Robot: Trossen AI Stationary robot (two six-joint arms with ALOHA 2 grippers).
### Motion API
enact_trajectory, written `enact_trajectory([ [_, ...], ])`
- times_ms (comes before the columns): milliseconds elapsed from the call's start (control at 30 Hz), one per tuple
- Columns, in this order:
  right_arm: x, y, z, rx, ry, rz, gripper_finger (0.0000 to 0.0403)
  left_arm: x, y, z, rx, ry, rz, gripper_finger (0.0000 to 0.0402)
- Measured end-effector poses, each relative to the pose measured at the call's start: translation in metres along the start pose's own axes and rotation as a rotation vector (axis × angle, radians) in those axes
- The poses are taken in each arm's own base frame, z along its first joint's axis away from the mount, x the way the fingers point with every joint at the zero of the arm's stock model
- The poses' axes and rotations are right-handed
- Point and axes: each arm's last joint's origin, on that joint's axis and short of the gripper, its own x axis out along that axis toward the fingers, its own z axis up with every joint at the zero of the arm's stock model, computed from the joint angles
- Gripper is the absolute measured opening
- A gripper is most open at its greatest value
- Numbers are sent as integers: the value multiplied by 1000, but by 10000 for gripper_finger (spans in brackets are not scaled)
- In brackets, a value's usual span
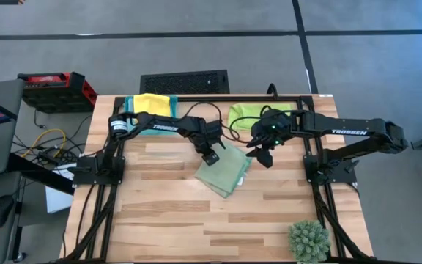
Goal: Fold microfiber towels
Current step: Stack the folded green microfiber on top of the yellow microfiber towel
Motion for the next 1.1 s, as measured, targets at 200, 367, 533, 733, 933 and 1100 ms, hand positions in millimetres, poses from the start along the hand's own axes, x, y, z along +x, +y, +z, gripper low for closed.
enact_trajectory([
  [200, 0, 0, -1, 3, 8, -1, 221, 0, -2, -3, 59, 5, 47, 18],
  [367, 0, 0, -1, 4, 12, -2, 221, -2, -1, -5, 91, 25, 55, 6],
  [533, 0, 0, -2, 5, 16, -3, 221, -11, 3, -16, 151, 127, 107, 2],
  [733, 0, 0, -2, 1, 23, -4, 221, -31, 9, -28, 213, 227, 236, 1],
  [933, 0, 0, -2, -1, 22, -3, 221, -57, 23, -35, 242, 293, 343, 0],
  [1100, 0, -1, -2, 12, 17, -4, 221, -81, 40, -42, 304, 383, 473, 0],
])
